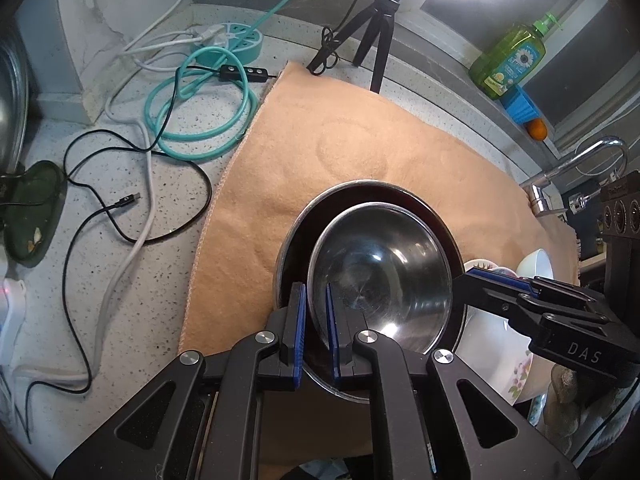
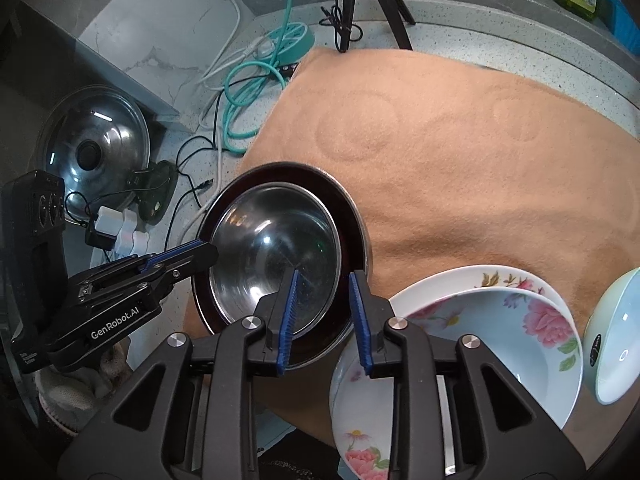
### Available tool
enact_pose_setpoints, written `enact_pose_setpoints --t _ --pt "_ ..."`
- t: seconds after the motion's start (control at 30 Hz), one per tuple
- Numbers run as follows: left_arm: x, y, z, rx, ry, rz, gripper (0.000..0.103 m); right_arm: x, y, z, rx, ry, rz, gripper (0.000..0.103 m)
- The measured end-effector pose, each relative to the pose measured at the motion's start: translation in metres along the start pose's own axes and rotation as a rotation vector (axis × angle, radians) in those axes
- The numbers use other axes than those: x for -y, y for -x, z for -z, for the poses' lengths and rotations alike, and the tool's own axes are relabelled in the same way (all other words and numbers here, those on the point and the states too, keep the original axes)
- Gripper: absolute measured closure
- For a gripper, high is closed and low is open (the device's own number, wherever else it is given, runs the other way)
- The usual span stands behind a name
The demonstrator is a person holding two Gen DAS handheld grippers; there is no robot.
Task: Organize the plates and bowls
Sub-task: 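Lower the red bowl into the large steel bowl, then open the right gripper and move it toward the white bowl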
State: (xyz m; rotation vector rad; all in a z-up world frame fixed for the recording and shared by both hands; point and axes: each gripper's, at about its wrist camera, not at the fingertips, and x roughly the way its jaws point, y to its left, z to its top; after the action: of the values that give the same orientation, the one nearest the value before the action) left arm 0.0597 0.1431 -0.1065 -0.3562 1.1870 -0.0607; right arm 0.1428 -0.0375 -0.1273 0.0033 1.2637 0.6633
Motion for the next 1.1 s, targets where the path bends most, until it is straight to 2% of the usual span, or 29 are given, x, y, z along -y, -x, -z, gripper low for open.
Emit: enact_pose_setpoints --t 0.23,0.43,0.77,1.1 --pt "-0.001 0.017 -0.002 0.059 0.01 0.015 0.094 0.015 0.02 0.001 0.07 -0.042 -0.043 0.077" --pt "-0.012 0.026 -0.003 0.115 0.061 0.031 0.094 0.03 0.023 0.003 0.106 -0.07 -0.027 0.077" --pt "-0.025 0.012 0.002 0.076 0.095 0.046 0.094 0.041 0.012 0.007 0.083 -0.124 -0.07 0.077" --pt "-0.03 0.005 0.006 0.055 0.119 0.064 0.094 0.042 0.005 0.009 0.075 -0.141 -0.078 0.077"
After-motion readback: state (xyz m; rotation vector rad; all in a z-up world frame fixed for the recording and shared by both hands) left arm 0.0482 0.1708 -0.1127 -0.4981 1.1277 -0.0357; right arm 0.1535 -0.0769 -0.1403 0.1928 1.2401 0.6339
